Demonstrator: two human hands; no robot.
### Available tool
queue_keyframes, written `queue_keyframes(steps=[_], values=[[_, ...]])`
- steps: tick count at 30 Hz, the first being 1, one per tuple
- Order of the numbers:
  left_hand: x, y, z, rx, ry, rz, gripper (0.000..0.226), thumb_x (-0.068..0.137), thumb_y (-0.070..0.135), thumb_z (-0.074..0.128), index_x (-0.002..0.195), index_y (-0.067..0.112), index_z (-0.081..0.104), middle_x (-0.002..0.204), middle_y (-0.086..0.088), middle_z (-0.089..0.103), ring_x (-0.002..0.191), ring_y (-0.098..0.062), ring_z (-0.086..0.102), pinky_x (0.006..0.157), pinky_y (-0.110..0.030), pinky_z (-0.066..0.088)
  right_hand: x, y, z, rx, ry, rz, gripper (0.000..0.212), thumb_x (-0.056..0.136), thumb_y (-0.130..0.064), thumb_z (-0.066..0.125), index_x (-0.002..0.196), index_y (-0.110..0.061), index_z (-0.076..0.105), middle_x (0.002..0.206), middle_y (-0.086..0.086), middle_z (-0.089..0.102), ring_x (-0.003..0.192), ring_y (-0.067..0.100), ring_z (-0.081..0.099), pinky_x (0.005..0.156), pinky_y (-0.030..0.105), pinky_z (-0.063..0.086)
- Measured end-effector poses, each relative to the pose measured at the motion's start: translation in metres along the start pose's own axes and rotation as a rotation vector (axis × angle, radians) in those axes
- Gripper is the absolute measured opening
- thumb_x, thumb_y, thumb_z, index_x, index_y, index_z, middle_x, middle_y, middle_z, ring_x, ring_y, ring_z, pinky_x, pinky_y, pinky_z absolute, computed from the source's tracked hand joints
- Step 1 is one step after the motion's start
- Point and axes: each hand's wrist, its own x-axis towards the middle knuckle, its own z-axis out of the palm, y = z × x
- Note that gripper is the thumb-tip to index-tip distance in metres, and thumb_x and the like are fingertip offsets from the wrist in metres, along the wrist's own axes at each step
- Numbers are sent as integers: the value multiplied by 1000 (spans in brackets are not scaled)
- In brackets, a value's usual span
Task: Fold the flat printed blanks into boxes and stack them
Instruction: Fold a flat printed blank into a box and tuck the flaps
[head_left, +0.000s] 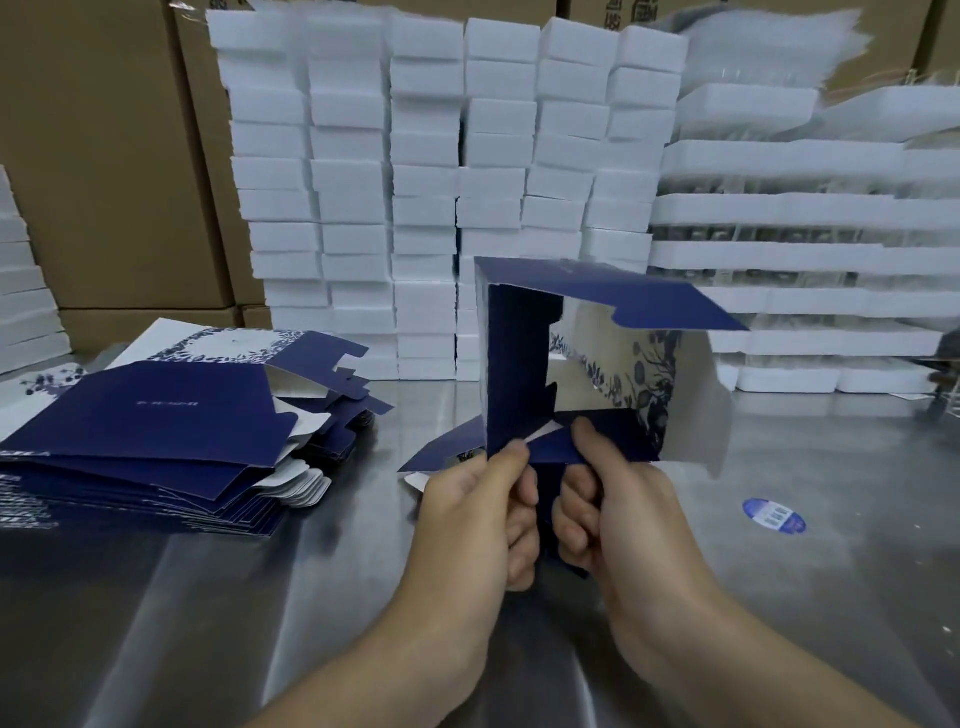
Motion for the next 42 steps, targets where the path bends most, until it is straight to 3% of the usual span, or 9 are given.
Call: queue_keyframes(steps=[6,15,24,28,33,35,38,40,42], values=[[7,-6,-2,-30,15,26,49,104,24,51,55,19,50,48,-1,30,36,-12,25,40,-21,22,-1,4,4,-42,-65,16,49,98,-33,62,54,-20,45,51,4,35,43,15,35,45,25,28],[4,-13,-4,-8,48,72,46,107,34,53,63,19,45,48,1,33,37,-12,28,39,-21,21,-6,9,10,-8,-61,49,50,100,-35,64,56,-19,48,49,3,34,40,14,33,41,22,28],[5,-11,-5,42,128,111,38,104,28,61,70,15,50,53,-1,34,43,-13,30,39,-21,24,0,6,3,46,84,-15,29,108,-29,48,86,-10,51,46,-4,37,41,12,30,36,21,25],[4,-6,-9,64,152,166,28,102,27,65,82,14,50,56,3,38,44,-13,35,44,-24,29,0,2,1,-46,73,-54,38,108,-32,50,76,-10,50,47,1,32,39,14,28,35,17,25],[6,-5,-11,39,203,210,42,103,30,65,70,14,45,55,1,40,45,-15,35,40,-22,32,2,2,-3,-68,108,-104,40,102,-47,60,82,-14,52,52,1,42,40,13,35,34,20,30],[7,-3,-12,21,232,202,42,103,31,65,70,14,47,53,2,41,43,-15,36,40,-22,33,5,0,-7,-63,151,-160,33,99,-52,65,97,-20,56,59,-2,59,40,13,42,35,22,34],[9,-3,-14,57,231,206,34,102,34,66,81,10,54,52,2,44,42,-15,41,43,-23,36,6,-3,-9,-52,147,-227,25,99,-52,66,120,-38,60,99,-1,75,47,15,55,39,22,39],[9,-5,-13,90,232,200,37,100,39,67,82,10,53,57,3,51,46,-14,49,46,-24,40,5,-4,-8,-68,133,-262,30,103,-52,60,122,-29,62,115,3,72,54,17,66,39,22,39],[7,-5,-11,121,258,204,31,96,42,71,94,14,58,73,2,63,53,-10,60,49,-24,45,2,-5,-6,-53,123,-298,23,105,-51,56,112,-33,67,112,0,72,63,20,75,38,23,39]])
